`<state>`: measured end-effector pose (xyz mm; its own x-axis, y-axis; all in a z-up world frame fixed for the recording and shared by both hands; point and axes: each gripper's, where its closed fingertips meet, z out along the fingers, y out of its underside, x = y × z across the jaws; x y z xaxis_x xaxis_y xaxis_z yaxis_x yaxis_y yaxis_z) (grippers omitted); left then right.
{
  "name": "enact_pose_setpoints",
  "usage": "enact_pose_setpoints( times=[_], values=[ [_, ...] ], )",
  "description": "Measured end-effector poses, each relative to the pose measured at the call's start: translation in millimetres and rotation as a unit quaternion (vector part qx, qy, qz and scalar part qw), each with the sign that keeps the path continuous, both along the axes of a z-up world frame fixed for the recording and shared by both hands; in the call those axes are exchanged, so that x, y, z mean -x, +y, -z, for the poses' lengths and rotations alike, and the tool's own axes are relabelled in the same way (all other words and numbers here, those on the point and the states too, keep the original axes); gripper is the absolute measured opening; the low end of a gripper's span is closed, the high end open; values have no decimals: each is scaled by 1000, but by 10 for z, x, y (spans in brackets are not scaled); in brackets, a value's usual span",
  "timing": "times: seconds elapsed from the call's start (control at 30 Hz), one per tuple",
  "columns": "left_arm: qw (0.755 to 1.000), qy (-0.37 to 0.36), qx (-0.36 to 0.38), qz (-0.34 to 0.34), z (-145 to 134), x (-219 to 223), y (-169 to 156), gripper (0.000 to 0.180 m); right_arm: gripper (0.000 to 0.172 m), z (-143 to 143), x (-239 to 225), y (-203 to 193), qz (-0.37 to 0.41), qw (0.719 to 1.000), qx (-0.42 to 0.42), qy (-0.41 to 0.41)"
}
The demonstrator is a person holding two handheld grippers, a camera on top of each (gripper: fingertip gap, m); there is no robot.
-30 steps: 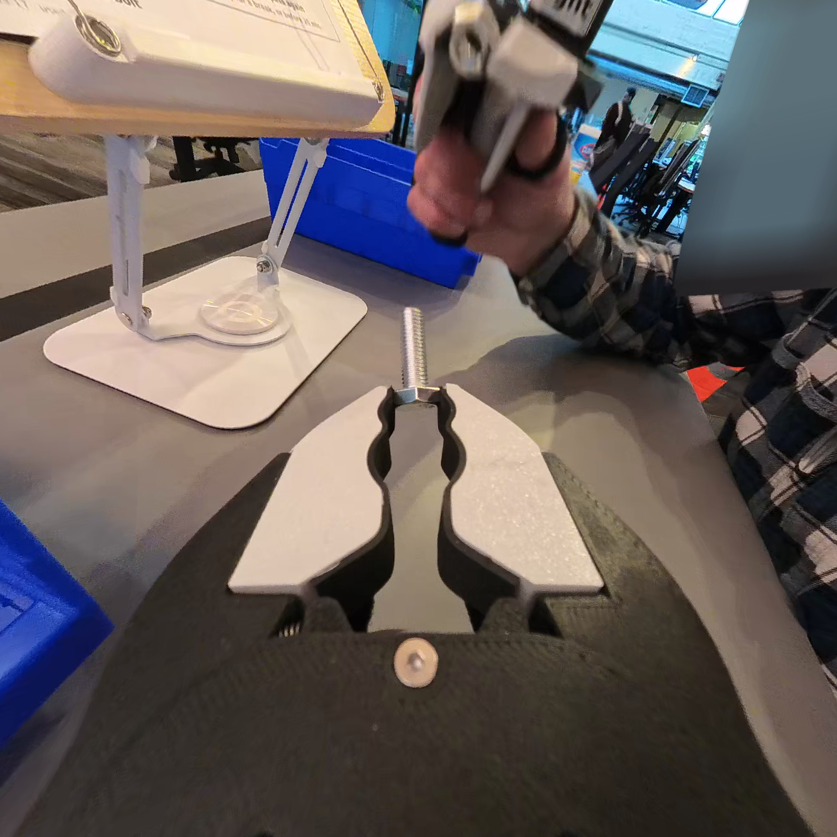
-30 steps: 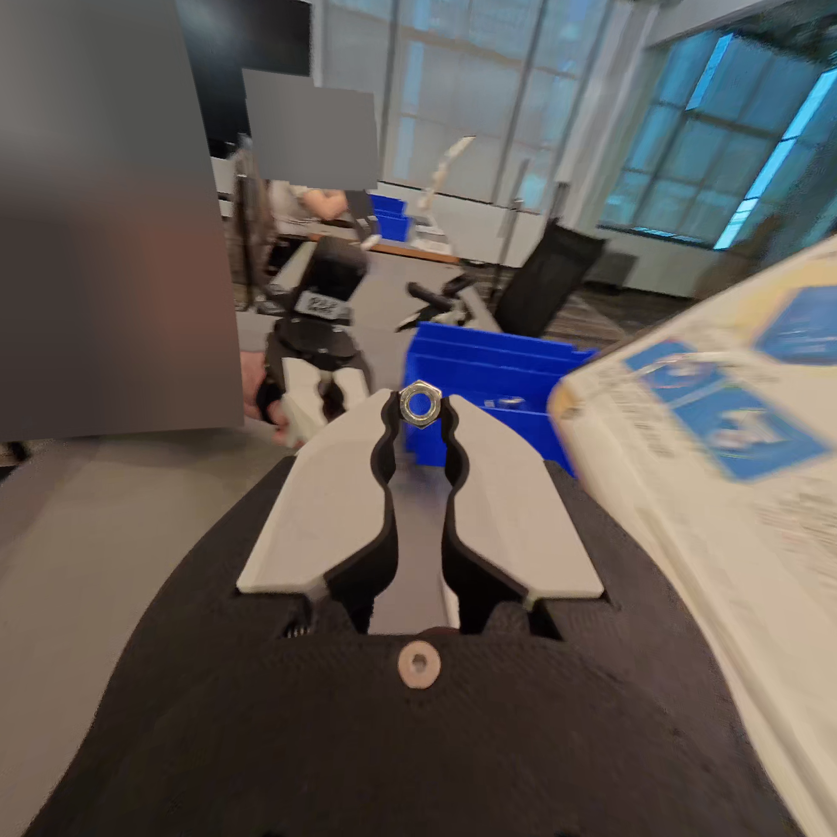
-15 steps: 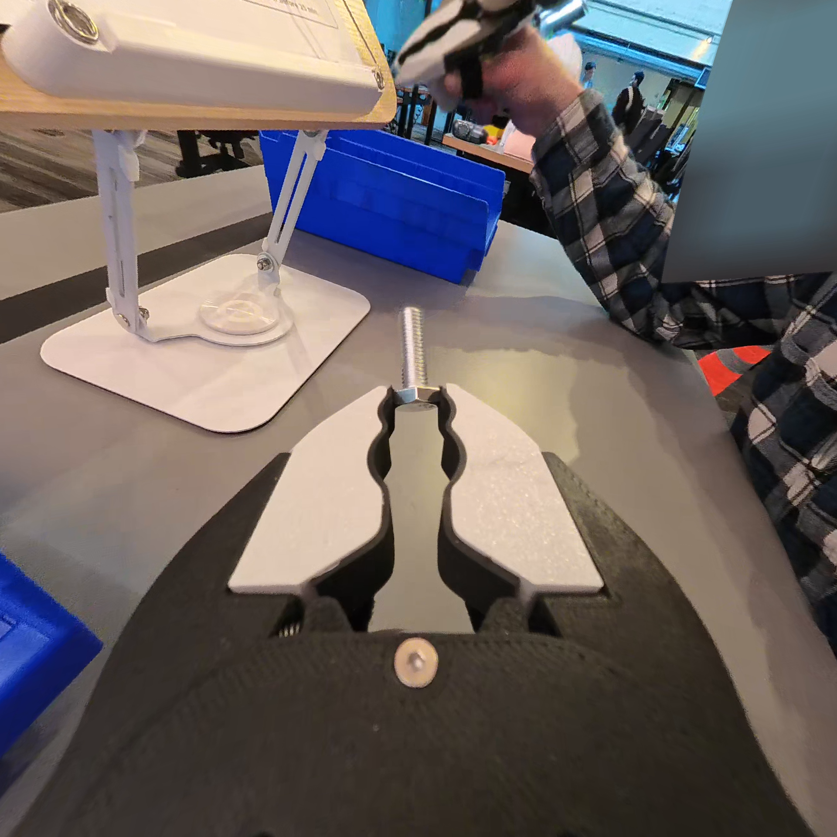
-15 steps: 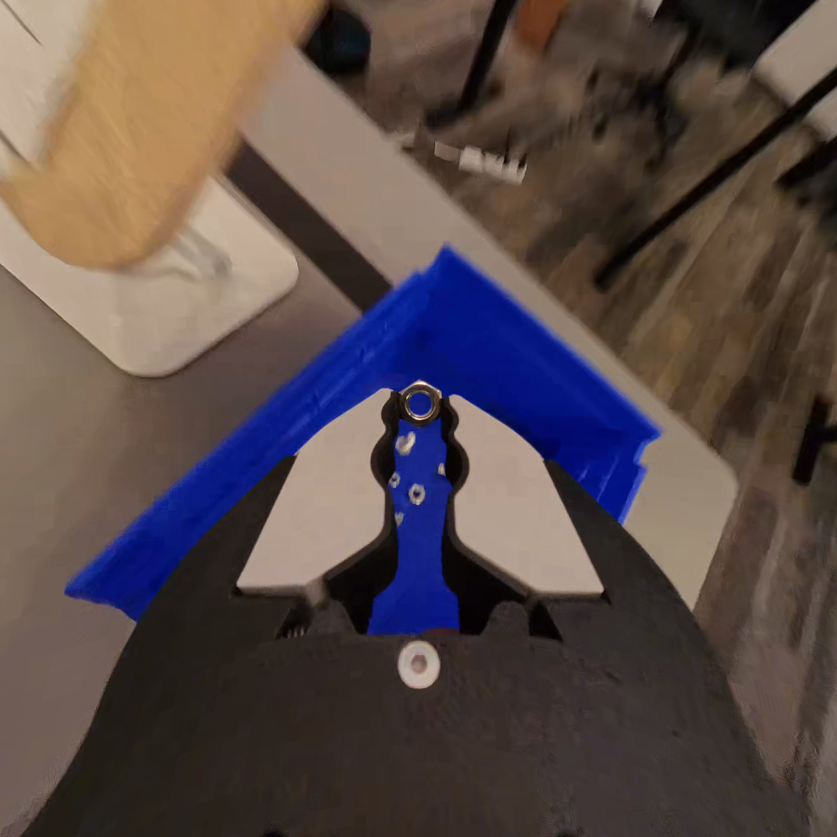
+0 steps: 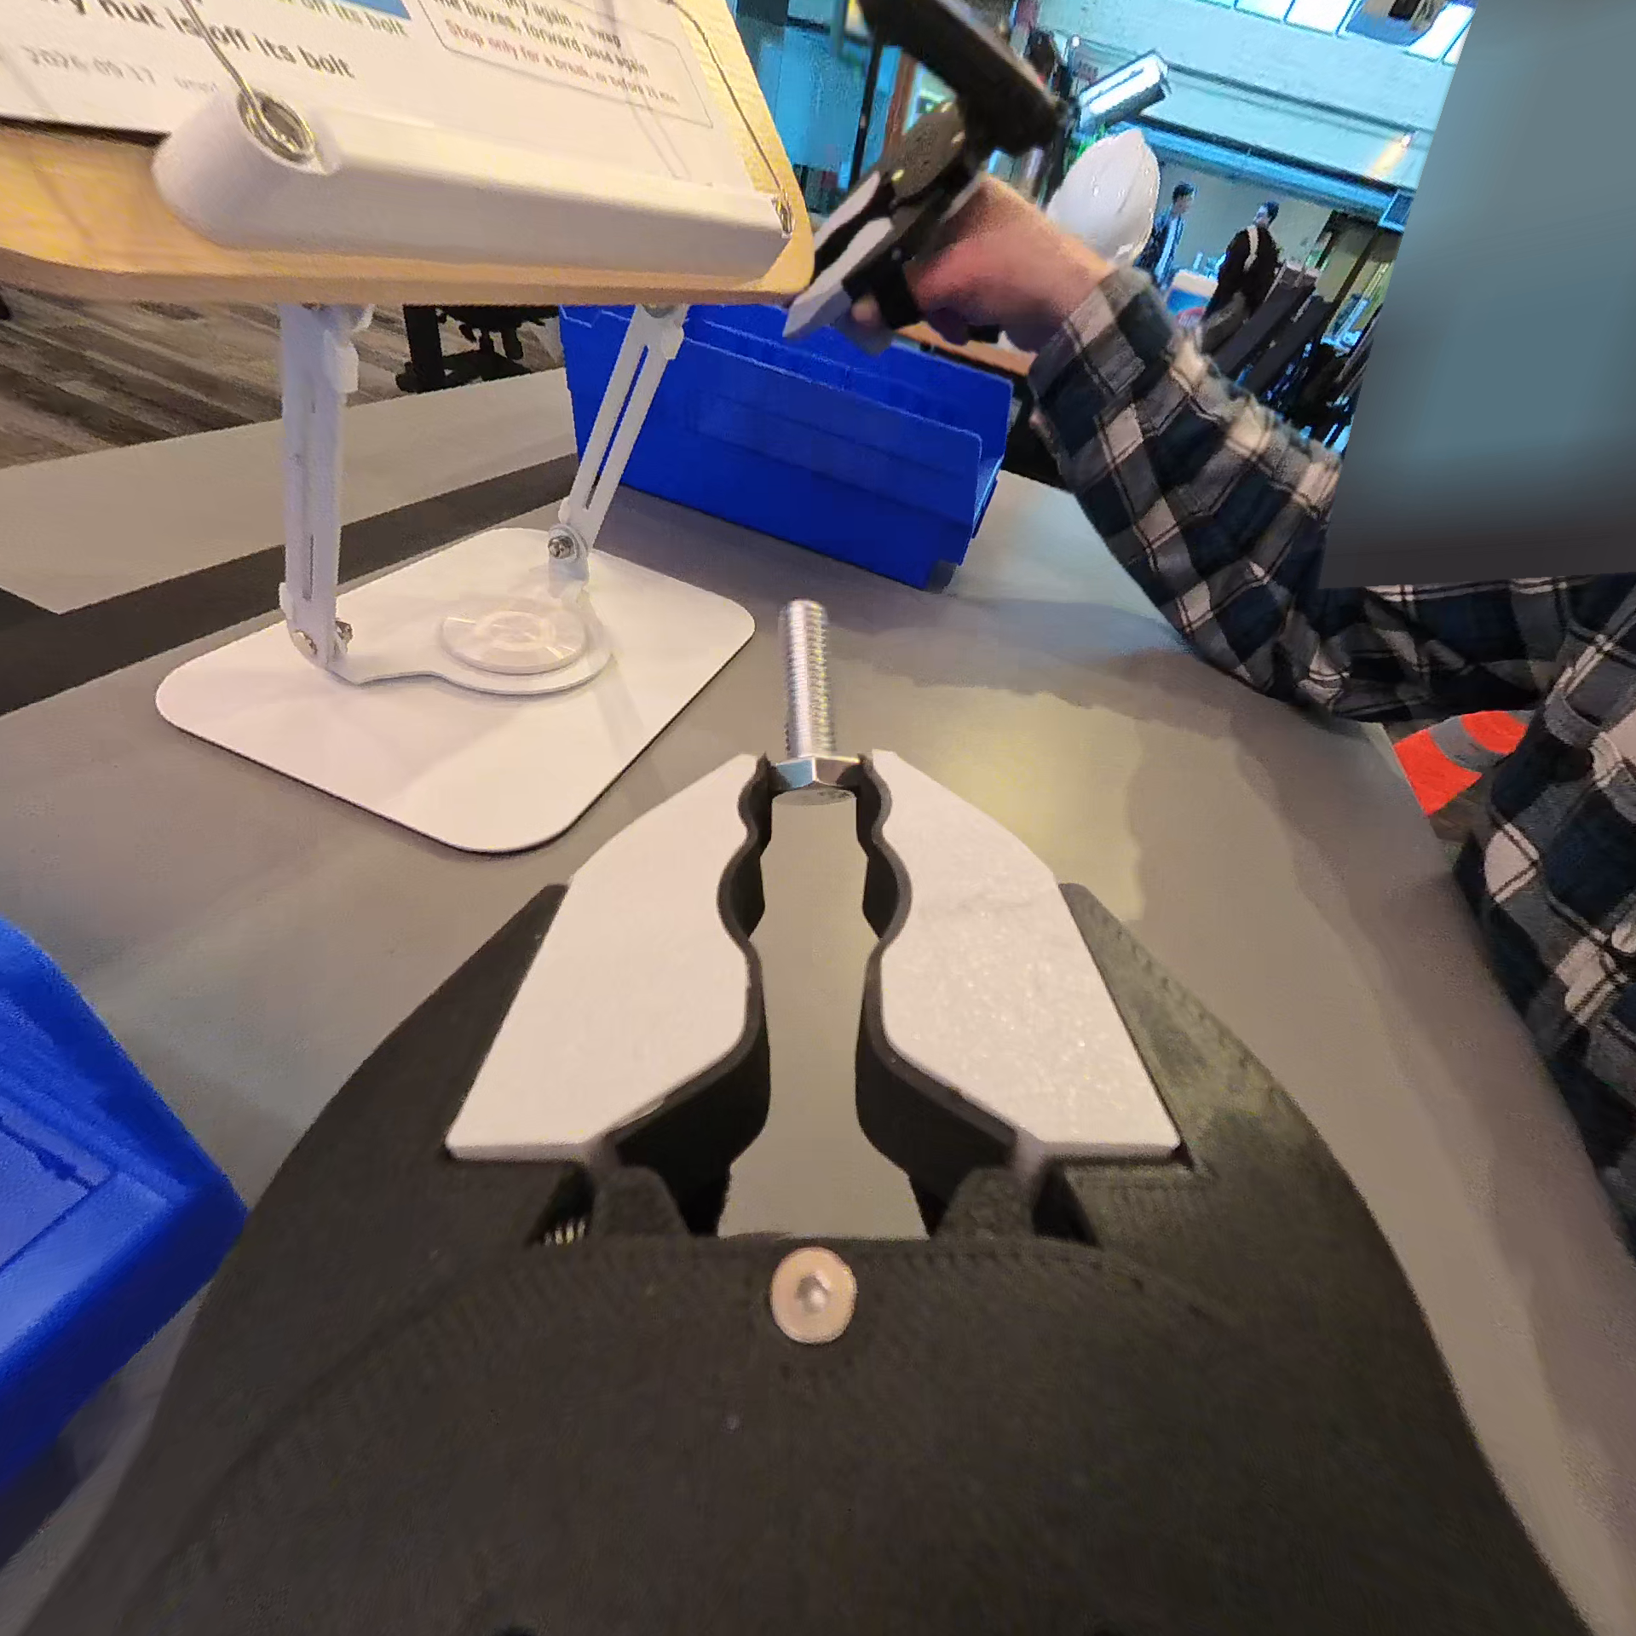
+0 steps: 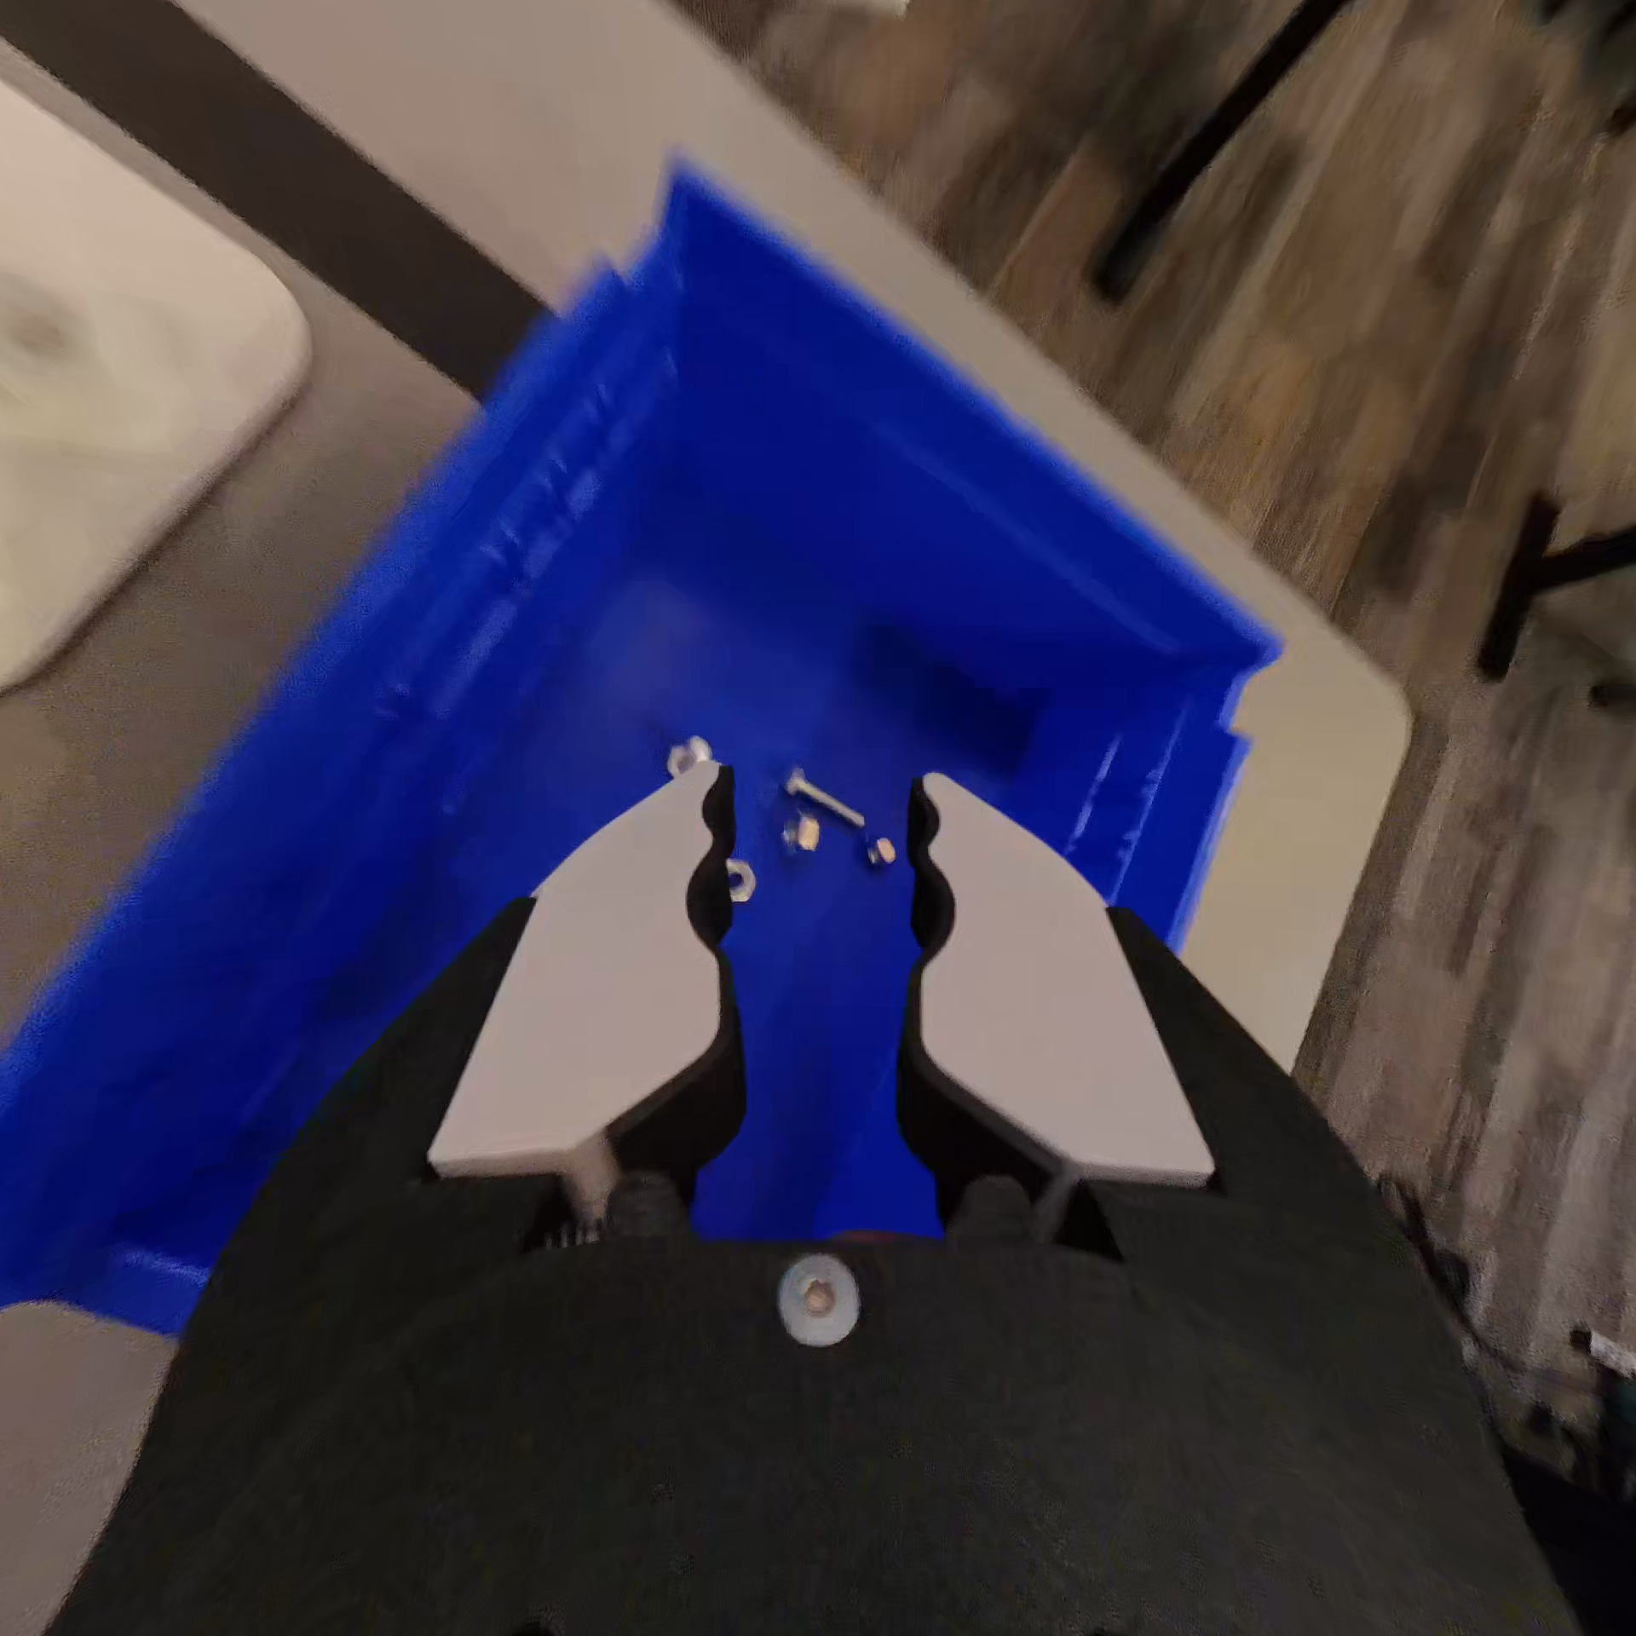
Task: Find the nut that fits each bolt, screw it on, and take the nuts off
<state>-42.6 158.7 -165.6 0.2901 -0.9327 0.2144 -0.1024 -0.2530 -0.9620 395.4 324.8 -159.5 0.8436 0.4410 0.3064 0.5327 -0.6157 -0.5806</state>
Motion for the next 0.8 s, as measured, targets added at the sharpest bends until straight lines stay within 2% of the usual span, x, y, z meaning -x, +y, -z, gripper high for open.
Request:
enact_pose_setpoints(
  times=[0.1, 0.17, 0.2, 0.27, 0.33, 0.37, 0.43, 0.5, 0.57, 0.7, 0.8],
  values=[
    [998, -54, 3, 10, -136, -27, -28, 17, 33, -607, 468, -110, -61, 993, -103, 17],
    [994, -105, 3, 19, -271, -46, -51, 17, 31, -964, 1164, -350, -168, 969, -154, 93],
    [992, -126, -1, 25, -335, -55, -71, 17, 30, -1104, 1584, -530, -234, 946, -174, 143],
    [986, -164, -10, 31, -456, -78, -106, 17, 28, -1262, 2395, -984, -361, 879, -187, 250],
    [981, -189, -11, 41, -532, -128, -153, 17, 27, -1266, 3026, -1416, -442, 808, -149, 359],
    [979, -197, -13, 47, -559, -162, -179, 17, 27, -1229, 3269, -1579, -465, 777, -124, 407],
    [975, -214, -16, 56, -615, -231, -230, 17, 28, -1110, 3609, -1717, -474, 739, -89, 470],
    [970, -234, -17, 61, -674, -286, -265, 17, 30, -1076, 3827, -1842, -483, 689, -67, 537],
    [966, -246, -11, 75, -696, -337, -305, 17, 33, -1038, 3961, -1875, -483, 671, -70, 558],
    [964, -252, -7, 85, -687, -423, -332, 17, 35, -973, 4111, -1888, -494, 666, -60, 556],
    [960, -261, -2, 98, -698, -471, -363, 17, 28, -861, 4215, -1906, -494, 668, -34, 556]
  ],
)
